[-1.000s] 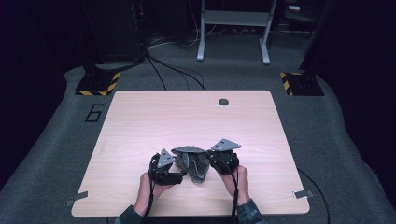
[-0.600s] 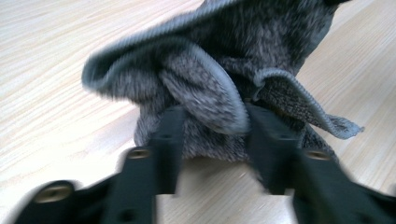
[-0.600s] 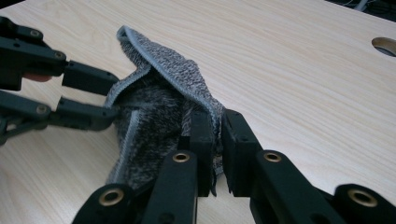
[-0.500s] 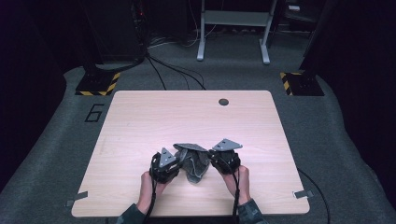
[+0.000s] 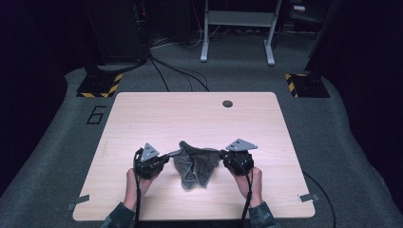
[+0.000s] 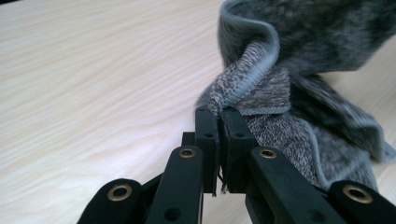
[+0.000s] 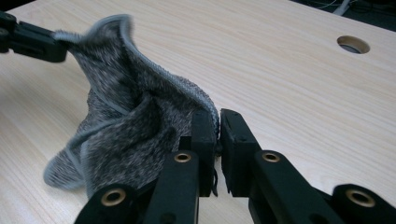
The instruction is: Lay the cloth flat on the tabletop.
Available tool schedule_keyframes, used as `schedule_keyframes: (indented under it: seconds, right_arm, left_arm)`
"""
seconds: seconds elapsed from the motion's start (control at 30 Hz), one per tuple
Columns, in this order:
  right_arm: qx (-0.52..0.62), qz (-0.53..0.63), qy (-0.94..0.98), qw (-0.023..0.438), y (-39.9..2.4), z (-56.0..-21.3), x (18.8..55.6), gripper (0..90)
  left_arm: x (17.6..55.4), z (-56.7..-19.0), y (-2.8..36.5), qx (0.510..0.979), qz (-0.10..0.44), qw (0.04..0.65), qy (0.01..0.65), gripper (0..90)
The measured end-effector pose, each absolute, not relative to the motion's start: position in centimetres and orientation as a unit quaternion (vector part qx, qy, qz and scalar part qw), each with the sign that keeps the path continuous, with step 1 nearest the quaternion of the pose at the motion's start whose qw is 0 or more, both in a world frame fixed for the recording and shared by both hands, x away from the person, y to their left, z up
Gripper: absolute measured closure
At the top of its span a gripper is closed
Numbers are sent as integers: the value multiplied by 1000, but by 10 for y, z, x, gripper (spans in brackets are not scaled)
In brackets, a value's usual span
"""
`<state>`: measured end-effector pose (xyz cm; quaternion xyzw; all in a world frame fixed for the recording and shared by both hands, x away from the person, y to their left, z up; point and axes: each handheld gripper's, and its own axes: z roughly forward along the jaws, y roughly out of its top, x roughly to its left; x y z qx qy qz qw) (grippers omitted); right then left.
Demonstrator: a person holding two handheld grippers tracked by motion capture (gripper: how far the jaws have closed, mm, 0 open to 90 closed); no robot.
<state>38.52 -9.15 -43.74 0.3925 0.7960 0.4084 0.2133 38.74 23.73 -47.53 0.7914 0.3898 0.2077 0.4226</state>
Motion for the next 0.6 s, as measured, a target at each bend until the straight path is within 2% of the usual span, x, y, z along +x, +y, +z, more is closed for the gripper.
schedule_keyframes:
  seconds: [0.17,0.33,0.6]
  right_arm:
    - [403,417,787,211,-99,-434,384,842]
    - [410,412,791,190,-101,-446,387,837]
    - [411,420,787,189,-111,-443,383,837]
  left_arm:
    - [390,-468,253,786,213,424,397,867]
    - [395,-477,260,789,184,420,409,867]
    - [395,-475,265,791,181,419,407,867]
